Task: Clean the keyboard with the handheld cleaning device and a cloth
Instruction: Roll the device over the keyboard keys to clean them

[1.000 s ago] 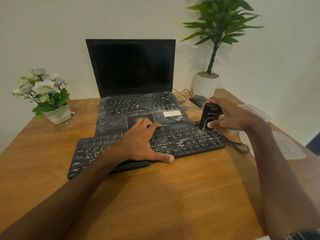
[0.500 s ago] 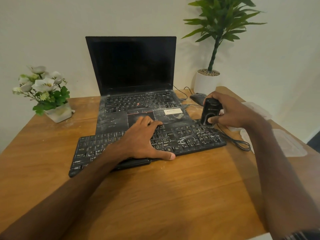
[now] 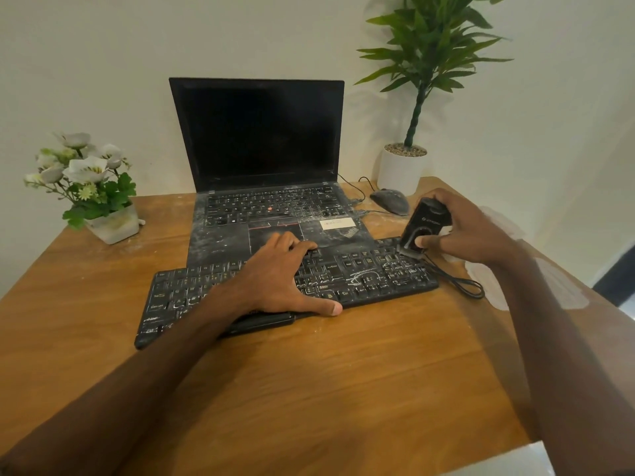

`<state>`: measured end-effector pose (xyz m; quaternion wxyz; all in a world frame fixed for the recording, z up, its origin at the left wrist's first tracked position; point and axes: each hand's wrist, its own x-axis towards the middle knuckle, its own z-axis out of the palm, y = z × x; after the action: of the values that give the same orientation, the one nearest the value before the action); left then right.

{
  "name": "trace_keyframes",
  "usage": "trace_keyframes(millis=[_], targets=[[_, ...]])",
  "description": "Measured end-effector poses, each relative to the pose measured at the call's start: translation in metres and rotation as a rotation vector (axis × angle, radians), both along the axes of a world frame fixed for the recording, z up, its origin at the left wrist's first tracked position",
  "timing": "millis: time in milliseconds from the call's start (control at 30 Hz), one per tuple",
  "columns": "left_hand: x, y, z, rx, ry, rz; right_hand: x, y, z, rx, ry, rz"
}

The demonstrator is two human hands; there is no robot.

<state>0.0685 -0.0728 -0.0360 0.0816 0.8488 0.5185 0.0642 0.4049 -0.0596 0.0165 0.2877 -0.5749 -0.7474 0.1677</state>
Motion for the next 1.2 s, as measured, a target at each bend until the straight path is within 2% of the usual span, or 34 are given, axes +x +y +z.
trace_keyframes(millis=[100, 300, 433, 567, 733, 833, 967, 1200], targets=[[0.000, -0.001, 0.000, 0.001, -0.008, -0.003, -0.009, 0.001, -0.010, -0.003, 0.032, -0.035], [0.000, -0.001, 0.000, 0.008, -0.004, 0.001, -0.010, -0.006, 0.000, -0.023, -0.059, -0.022], [0.001, -0.001, 0.000, 0.002, 0.003, -0.001, -0.020, -0.014, -0.003, 0.021, -0.059, -0.142], [0.000, -0.001, 0.000, 0.013, 0.007, -0.014, -0.035, -0.028, -0.013, 0.041, 0.031, -0.178], [0.000, -0.001, -0.002, 0.024, 0.002, -0.025, -0.044, -0.036, -0.015, 0.023, 0.054, -0.183], [0.000, -0.001, -0.002, 0.019, 0.008, -0.025, -0.035, -0.034, -0.006, -0.002, 0.145, -0.258], [0.001, -0.001, -0.002, 0.017, 0.003, -0.024, -0.035, -0.034, -0.005, 0.039, 0.030, -0.345], [-0.001, -0.001, -0.005, 0.023, -0.007, -0.023, -0.060, -0.037, -0.020, 0.042, 0.022, -0.257]])
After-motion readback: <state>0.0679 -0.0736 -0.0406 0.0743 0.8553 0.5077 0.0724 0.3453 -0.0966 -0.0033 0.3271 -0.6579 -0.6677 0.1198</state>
